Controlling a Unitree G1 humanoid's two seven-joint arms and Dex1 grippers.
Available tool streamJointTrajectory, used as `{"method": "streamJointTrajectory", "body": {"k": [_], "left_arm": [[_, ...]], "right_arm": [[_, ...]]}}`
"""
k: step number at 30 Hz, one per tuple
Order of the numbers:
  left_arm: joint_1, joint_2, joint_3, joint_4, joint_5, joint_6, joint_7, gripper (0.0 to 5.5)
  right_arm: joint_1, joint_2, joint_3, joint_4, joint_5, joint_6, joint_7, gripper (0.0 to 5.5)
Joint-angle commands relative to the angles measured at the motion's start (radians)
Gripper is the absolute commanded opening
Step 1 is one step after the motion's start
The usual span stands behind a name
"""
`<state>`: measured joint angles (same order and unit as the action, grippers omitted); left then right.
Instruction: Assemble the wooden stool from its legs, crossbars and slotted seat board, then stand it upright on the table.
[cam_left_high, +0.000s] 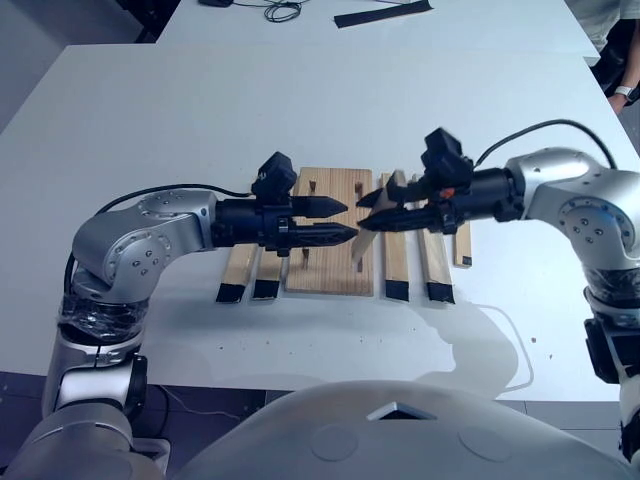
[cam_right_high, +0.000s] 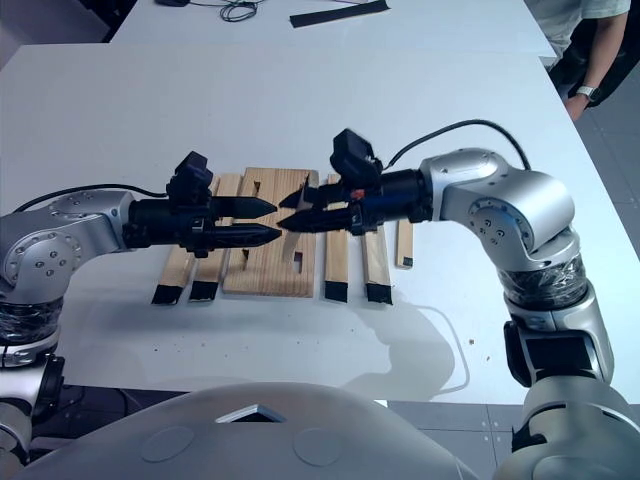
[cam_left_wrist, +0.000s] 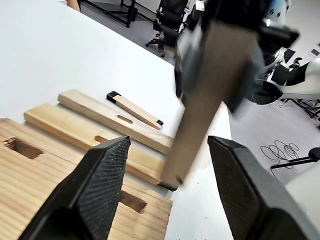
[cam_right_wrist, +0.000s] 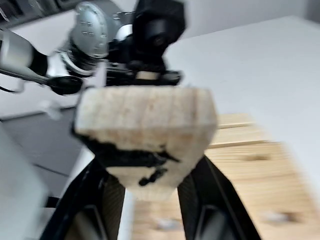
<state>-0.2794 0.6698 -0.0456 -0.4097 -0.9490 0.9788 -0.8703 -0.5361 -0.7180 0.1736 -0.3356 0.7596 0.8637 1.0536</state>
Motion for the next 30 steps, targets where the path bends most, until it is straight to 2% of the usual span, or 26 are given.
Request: {"method": "streamJointTrajectory", "body": {"k": [1, 5, 10, 30], "left_arm": [[0.05, 0.007, 0.02, -0.001, 0.044, -0.04, 0.013, 2.83], [0.106, -0.014, 0.057, -0.007, 0.059, -0.073, 0.047, 2.83], [0.163, -0.039, 0.067, -0.038, 0.066, -0.096, 0.085, 2.83], [0.197, -0.06, 0.059, -0.077, 0.057, -0.094, 0.122, 2.83]], "right_arm": [[-0.019, -0.107, -0.03, 0.067, -0.165, -0.185, 0.061, 1.3], [0.06, -0.172, -0.023, 0.168, -0.339, -0.432, 0.12, 1.3], [0.139, -0.165, -0.02, 0.307, -0.423, -0.603, 0.174, 1.3], [0.254, -0.104, -0.009, 0.393, -0.503, -0.722, 0.196, 1.3]]}}
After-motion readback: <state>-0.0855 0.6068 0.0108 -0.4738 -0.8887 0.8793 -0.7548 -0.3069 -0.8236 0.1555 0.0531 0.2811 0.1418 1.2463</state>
